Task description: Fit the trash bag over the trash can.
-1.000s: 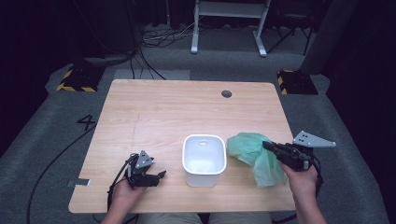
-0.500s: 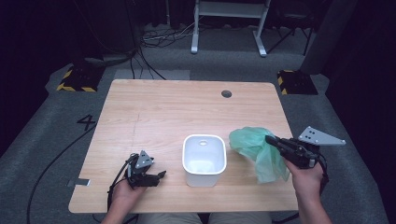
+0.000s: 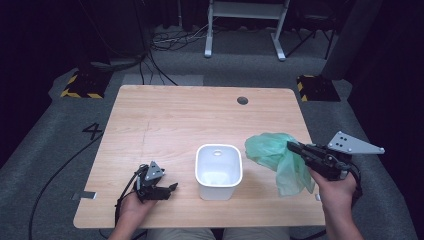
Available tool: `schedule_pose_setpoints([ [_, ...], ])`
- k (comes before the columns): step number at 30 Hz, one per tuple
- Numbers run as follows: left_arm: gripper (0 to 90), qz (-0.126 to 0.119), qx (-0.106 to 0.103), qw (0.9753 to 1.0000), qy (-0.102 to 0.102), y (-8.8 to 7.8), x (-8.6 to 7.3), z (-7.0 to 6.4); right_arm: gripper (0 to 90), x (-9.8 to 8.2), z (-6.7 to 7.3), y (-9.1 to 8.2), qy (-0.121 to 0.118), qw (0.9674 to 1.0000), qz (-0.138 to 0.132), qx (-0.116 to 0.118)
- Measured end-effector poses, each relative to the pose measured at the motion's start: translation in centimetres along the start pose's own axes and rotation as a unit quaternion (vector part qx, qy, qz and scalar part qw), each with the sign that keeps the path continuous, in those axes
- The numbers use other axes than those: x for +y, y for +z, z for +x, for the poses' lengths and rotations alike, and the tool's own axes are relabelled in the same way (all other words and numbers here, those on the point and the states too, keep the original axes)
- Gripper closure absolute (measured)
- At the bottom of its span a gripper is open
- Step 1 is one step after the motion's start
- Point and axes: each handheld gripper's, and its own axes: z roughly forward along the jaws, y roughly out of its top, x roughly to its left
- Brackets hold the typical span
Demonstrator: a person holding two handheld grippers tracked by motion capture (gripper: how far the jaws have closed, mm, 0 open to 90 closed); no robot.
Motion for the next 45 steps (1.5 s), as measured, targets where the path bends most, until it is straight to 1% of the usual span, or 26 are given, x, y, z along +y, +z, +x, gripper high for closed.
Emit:
schedule_pose_setpoints([
  [3, 27.0, 0.0, -0.007, 1.0, 0.006, -0.2, -0.2, 0.1, 89.5, 0.7, 0.4, -0.3, -0.005, 1.0, 0.0, 0.0],
  [11, 27.0, 0.0, -0.007, 1.0, 0.007, -0.2, -0.2, 0.1, 89.5, 2.2, 1.3, -0.6, -0.017, 0.9998, -0.008, 0.01],
  [17, 27.0, 0.0, -0.007, 1.0, 0.007, -0.2, -0.2, 0.1, 89.5, 3.7, 2.4, -0.8, -0.026, 0.9992, -0.017, 0.025],
  [19, 27.0, 0.0, -0.007, 0.9999, 0.007, -0.2, -0.2, 0.1, 89.5, 4.3, 2.7, -0.7, -0.034, 0.9988, -0.021, 0.029],
  [25, 27.0, 0.0, -0.007, 0.9999, 0.007, -0.2, -0.2, 0.1, 89.5, 5.6, 3.6, -0.6, -0.04, 0.9976, -0.036, 0.044],
  [30, 27.0, 0.0, -0.007, 0.9999, 0.007, -0.2, -0.2, 0.1, 89.5, 6.6, 4.8, -0.5, -0.049, 0.9957, -0.044, 0.066],
  [34, 27.0, 0.0, -0.007, 0.9999, 0.007, -0.2, -0.2, 0.1, 89.5, 7.0, 5.6, -0.3, -0.051, 0.994, -0.044, 0.085],
  [36, 27.0, 0.0, -0.007, 1.0, 0.007, -0.2, -0.2, 0.1, 89.5, 7.2, 6.0, 0.0, -0.056, 0.9935, -0.042, 0.09],
  [41, 27.0, 0.0, -0.007, 0.9999, 0.009, -0.2, -0.2, 0.1, 89.5, 7.2, 6.6, 0.7, -0.055, 0.9916, -0.041, 0.11],
  [45, 27.0, 0.0, -0.007, 0.9999, 0.009, -0.2, -0.2, 0.1, 89.5, 7.1, 7.1, 1.5, -0.053, 0.9901, -0.035, 0.125],
])
